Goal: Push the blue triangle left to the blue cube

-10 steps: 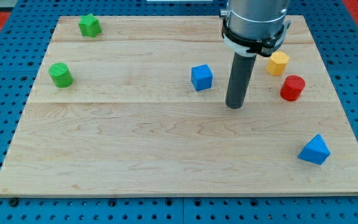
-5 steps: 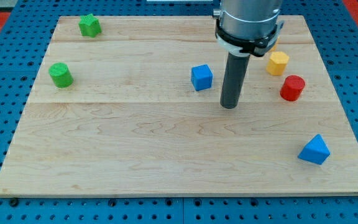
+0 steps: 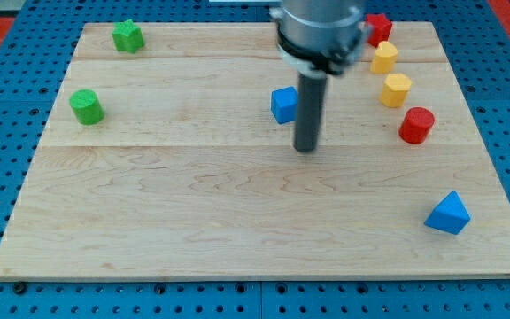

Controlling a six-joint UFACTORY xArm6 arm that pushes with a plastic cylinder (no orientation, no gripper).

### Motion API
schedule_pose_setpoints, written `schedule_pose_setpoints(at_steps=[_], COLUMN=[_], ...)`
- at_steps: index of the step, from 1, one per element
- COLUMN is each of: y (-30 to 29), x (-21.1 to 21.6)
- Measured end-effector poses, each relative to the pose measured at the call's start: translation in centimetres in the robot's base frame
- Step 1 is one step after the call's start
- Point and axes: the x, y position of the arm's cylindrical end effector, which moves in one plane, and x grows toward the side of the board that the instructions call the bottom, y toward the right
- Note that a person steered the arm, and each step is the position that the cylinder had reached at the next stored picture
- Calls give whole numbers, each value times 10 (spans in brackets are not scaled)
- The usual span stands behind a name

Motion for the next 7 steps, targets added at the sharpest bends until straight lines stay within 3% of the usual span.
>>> schedule_pose_setpoints(at_steps=[1, 2, 3, 4, 5, 7], y=[82, 167, 243, 209, 122, -25], x=[34, 23, 38, 74, 86, 45])
